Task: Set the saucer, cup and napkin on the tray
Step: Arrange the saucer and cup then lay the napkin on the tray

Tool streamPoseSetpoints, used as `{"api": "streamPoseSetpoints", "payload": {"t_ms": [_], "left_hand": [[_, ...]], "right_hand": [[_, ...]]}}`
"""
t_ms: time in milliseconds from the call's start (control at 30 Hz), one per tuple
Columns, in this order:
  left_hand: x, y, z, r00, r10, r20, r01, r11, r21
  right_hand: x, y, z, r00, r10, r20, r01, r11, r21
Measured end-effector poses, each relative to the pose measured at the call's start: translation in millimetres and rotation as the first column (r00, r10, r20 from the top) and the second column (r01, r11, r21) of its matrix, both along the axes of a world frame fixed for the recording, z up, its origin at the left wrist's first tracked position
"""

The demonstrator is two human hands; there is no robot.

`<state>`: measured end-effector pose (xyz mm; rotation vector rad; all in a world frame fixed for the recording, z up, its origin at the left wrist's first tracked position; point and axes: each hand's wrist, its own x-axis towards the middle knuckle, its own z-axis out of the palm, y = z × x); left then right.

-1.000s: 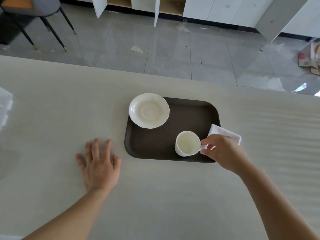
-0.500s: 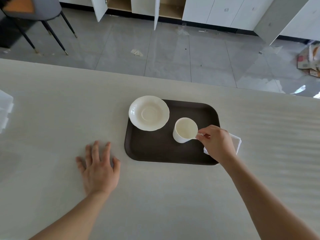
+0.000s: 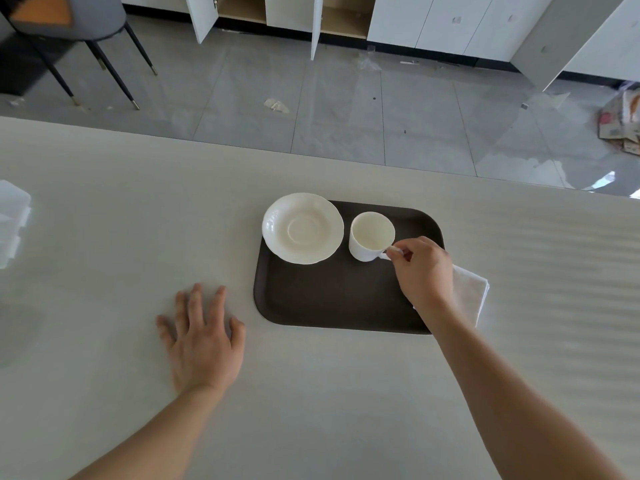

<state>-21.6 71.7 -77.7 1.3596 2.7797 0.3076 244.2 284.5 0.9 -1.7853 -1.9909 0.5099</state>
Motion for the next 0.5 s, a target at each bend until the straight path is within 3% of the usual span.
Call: {"api": "streamPoseSetpoints", "payload": {"t_ms": [500], "left_hand": [[-2, -1, -3, 1.000, -0.003, -0.009, 0.002, 1.000, -0.009]], "right_hand": [[-41, -21, -13, 0.979, -0.175, -0.100, 0.185, 0.978, 0.096]]}}
